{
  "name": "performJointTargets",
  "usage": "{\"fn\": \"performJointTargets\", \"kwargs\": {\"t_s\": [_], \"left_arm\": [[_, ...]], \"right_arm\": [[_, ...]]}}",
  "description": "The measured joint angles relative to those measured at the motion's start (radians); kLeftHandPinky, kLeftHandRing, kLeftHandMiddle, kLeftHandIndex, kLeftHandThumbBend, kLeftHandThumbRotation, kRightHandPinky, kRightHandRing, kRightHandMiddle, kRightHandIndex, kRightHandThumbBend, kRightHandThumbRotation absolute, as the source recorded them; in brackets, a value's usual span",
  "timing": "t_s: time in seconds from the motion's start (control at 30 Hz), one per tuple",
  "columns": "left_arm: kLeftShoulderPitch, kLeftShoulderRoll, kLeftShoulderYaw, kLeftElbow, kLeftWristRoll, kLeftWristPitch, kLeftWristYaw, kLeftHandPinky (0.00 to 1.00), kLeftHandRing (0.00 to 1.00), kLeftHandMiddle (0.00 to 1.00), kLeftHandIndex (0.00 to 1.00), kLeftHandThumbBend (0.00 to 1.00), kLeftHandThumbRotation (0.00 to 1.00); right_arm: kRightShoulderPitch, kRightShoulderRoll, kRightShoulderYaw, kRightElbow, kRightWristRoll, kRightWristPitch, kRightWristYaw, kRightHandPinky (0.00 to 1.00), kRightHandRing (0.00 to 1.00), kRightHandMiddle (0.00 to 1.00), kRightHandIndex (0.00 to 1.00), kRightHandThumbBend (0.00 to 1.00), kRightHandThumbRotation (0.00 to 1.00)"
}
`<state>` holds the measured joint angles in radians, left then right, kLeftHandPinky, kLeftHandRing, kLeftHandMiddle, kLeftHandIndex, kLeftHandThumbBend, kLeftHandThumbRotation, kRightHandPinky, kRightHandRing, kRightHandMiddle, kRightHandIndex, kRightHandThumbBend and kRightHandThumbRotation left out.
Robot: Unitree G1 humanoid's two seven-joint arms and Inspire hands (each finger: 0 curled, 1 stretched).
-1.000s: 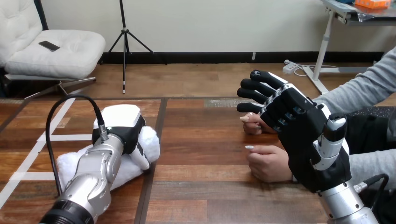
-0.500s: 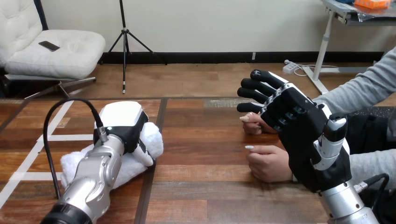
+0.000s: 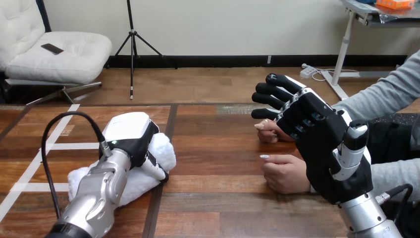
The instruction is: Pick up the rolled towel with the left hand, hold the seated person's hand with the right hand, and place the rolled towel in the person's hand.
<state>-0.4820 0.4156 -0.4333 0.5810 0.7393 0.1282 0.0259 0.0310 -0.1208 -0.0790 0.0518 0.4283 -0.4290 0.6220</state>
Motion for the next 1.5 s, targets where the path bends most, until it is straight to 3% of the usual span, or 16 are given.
{"fn": "performJointTargets", "kwargs": {"t_s": [0.33, 0.77, 1.3, 1.5], "left_arm": [[0.051, 0.006, 0.057, -0.069, -0.055, -0.052, 0.033, 0.29, 0.37, 0.45, 0.43, 0.7, 0.0], [0.163, 0.003, 0.128, -0.244, -0.129, -0.088, 0.051, 0.28, 0.32, 0.4, 0.43, 0.66, 0.0], [0.333, -0.044, 0.23, -0.449, -0.31, -0.131, 0.052, 0.26, 0.3, 0.4, 0.42, 0.66, 0.0], [0.393, -0.064, 0.262, -0.515, -0.38, -0.162, 0.052, 0.24, 0.29, 0.39, 0.42, 0.67, 0.0]], "right_arm": [[-0.001, 0.0, -0.001, 0.0, 0.0, 0.0, 0.002, 0.74, 0.82, 0.82, 0.82, 1.0, 1.0], [-0.001, 0.0, -0.001, 0.001, -0.001, 0.0, 0.001, 0.74, 0.82, 0.82, 0.82, 1.0, 1.0], [-0.001, -0.002, -0.002, 0.015, -0.023, 0.0, -0.005, 0.83, 0.85, 0.83, 0.84, 1.0, 1.0], [-0.001, -0.006, -0.003, 0.041, -0.049, 0.0, -0.007, 0.91, 0.88, 0.85, 0.86, 0.99, 1.0]]}}
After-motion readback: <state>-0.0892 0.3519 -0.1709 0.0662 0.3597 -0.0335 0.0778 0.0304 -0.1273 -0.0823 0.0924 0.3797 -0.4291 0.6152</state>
